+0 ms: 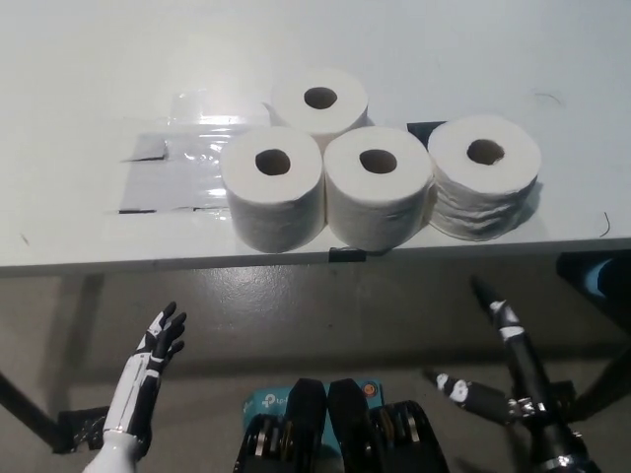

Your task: A few rolls of toilet paper are kept infront of the robot and the robot uses its right hand to lift one of the rolls and and places it on top of the other rolls to stack it.

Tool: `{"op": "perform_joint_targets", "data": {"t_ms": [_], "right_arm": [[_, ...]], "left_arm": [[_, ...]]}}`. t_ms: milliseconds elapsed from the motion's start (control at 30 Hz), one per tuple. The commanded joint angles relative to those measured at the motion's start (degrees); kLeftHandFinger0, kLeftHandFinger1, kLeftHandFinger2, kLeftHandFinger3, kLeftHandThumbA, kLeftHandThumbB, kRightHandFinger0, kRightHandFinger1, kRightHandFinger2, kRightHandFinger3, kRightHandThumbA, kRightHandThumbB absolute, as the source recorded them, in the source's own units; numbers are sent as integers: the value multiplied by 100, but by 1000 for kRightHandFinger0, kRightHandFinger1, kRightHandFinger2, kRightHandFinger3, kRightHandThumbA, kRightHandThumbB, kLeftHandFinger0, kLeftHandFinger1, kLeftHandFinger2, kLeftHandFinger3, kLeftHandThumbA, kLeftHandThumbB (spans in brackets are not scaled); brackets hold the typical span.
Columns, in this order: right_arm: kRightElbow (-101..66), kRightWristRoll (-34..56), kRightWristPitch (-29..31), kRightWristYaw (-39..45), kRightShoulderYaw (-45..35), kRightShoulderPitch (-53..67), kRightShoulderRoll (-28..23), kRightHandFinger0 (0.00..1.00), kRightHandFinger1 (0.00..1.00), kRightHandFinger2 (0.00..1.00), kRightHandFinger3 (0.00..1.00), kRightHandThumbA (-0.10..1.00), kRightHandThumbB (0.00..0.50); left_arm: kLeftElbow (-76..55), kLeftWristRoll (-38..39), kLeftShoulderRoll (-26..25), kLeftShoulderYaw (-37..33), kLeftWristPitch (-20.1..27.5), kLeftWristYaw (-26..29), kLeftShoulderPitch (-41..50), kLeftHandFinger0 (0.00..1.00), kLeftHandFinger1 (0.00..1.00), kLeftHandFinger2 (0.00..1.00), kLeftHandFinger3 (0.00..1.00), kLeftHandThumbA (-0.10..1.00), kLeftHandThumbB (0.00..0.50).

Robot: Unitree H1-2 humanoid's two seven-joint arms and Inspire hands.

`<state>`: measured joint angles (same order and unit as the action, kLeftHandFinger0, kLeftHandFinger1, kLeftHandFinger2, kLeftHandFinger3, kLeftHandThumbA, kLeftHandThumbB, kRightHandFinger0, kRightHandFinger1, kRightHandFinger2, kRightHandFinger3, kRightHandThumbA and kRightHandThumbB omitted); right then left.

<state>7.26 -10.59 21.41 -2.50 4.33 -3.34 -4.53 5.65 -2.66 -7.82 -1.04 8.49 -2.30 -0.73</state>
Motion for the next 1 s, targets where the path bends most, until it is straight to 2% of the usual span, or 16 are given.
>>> {"op": "perform_joint_targets", "data": {"t_ms": [0,33,133,233,267,367,400,467,533,600,633,700,733,767,833,967], "right_arm": [[-882,388,464,-186,-240,56,100,1000,1000,1000,1000,878,169],[-1309,509,246,-159,-311,98,109,1000,1000,1000,1000,916,178],[-2334,683,-121,-181,-561,36,19,1000,1000,1000,1000,926,180],[-3103,617,-491,-190,-907,-372,-222,1000,1000,1000,1000,928,150],[-3219,640,-614,-167,-1010,-544,-335,1000,1000,1000,1000,932,166],[-3563,759,-1487,-10,-1357,-1216,-814,1000,1000,1000,1000,930,216],[-3538,819,-1676,131,-1417,-1455,-1086,1000,1000,1000,1000,944,193],[-3434,886,-2391,445,-1512,-2031,-1636,1000,1000,1000,1000,950,202],[-3134,924,-3268,835,-1449,-2626,-2200,1000,1000,1000,1000,986,257],[-2522,909,-4022,1389,-1169,-3434,-2789,1000,1000,1000,1000,979,261],[-2336,931,-4092,1488,-1099,-3607,-2883,1000,1000,1000,1000,966,258],[-1657,1089,-4391,1789,-901,-4203,-3033,1000,1000,1000,1000,911,294],[-1402,933,-4411,1953,-748,-4395,-3129,1000,1000,1000,1000,941,300],[-1105,775,-4426,2141,-566,-4618,-3224,1000,1000,1000,1000,962,282],[-215,530,-4636,2661,-106,-5276,-3352,1000,1000,1000,1000,989,358],[903,302,-4555,3288,482,-5971,-3423,1000,1000,1000,1000,969,344]], "left_arm": [[-47,-42,0,-60,241,-61,-95,1000,1000,1000,1000,998,147],[-34,-52,3,-63,242,-51,-107,1000,1000,1000,1000,999,149],[-39,-63,10,-64,239,-35,-113,1000,1000,1000,1000,1000,145],[-31,-19,17,-56,245,-52,-96,1000,1000,1000,1000,996,145],[-21,-20,19,-52,255,-46,-100,1000,1000,1000,1000,996,145],[-29,5,23,-43,259,-54,-72,1000,1000,1000,1000,992,143],[-13,-3,26,-40,272,-43,-76,1000,1000,1000,1000,992,144],[-38,-10,26,-35,243,-35,-62,1000,1000,1000,1000,994,149],[-22,-13,32,-33,254,-28,-78,1000,1000,1000,1000,996,154],[-10,-51,31,-32,319,-3,-66,1000,1000,1000,1000,999,143],[-14,-50,32,-31,315,-3,-67,1000,1000,1000,1000,999,144],[-8,-50,35,-19,304,5,-80,1000,1000,1000,1000,1000,146],[-13,-41,34,-15,308,1,-80,1000,1000,1000,1000,1000,146],[-20,-29,31,-11,310,-5,-79,1000,1000,1000,1000,1000,148],[-66,-4,34,-8,269,-20,-66,1000,1000,1000,1000,1000,141],[-78,12,21,-2,261,-49,-39,1000,1000,1000,1000,1000,142]]}}
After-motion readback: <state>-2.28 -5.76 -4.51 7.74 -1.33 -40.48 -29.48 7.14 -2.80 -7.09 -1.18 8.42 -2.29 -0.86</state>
